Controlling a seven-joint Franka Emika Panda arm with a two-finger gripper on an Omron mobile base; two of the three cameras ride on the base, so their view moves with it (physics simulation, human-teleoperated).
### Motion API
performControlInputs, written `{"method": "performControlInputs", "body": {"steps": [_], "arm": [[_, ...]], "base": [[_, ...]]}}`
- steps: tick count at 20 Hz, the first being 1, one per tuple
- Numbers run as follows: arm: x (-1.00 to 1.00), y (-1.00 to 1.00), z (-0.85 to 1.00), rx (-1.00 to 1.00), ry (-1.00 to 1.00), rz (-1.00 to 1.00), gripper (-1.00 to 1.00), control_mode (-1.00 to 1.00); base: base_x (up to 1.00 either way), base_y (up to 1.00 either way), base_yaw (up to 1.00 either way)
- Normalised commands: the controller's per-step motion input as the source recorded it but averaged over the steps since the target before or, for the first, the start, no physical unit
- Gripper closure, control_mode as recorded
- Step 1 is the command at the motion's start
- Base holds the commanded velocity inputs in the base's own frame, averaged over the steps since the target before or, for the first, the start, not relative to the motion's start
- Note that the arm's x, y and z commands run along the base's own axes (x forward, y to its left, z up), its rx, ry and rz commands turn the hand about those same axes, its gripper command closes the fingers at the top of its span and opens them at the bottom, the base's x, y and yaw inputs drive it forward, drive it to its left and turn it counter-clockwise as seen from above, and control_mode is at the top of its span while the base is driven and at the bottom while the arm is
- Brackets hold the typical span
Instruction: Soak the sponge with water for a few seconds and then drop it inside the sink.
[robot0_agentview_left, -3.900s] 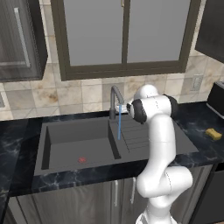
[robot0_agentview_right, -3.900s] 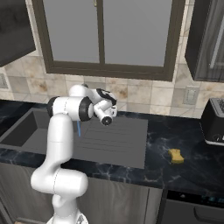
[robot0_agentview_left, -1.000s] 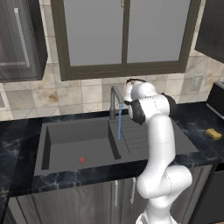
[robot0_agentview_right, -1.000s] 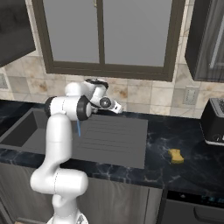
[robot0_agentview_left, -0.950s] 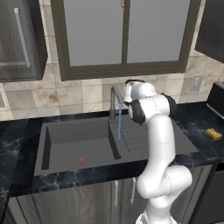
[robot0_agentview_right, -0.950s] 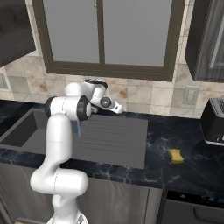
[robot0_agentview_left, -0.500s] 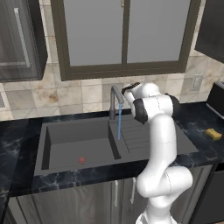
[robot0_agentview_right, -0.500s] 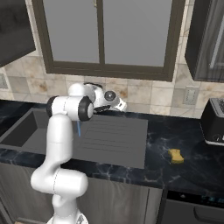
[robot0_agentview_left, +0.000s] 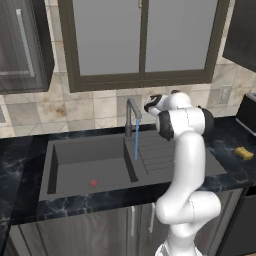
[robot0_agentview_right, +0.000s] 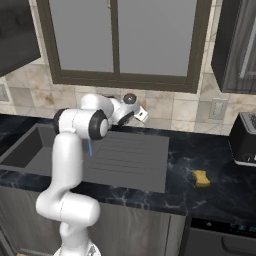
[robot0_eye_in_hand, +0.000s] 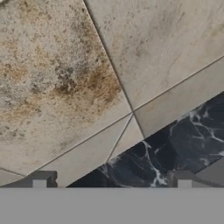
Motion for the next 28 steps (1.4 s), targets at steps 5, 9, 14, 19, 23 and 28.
{"method": "performControlInputs", "body": {"steps": [5, 9, 14, 19, 23, 28], "arm": [[-0.49, -0.19, 0.00, 0.08, 0.02, 0.00, -1.00, -1.00], [-0.58, -0.11, 0.00, 0.09, 0.00, 0.00, -1.00, -1.00], [-0.60, -0.07, 0.00, 0.06, 0.00, 0.00, -1.00, -1.00], [-0.52, -0.08, 0.00, 0.01, 0.00, 0.00, -1.00, -1.00], [-0.34, -0.11, 0.00, 0.00, 0.04, 0.00, -1.00, -1.00], [-0.34, -0.19, 0.00, 0.00, 0.01, 0.00, -1.00, -1.00]], "base": [[0.00, 0.00, 0.00], [0.00, 0.00, 0.00], [0.00, 0.00, 0.00], [0.00, 0.00, 0.00], [0.00, 0.00, 0.00], [0.00, 0.00, 0.00]]}}
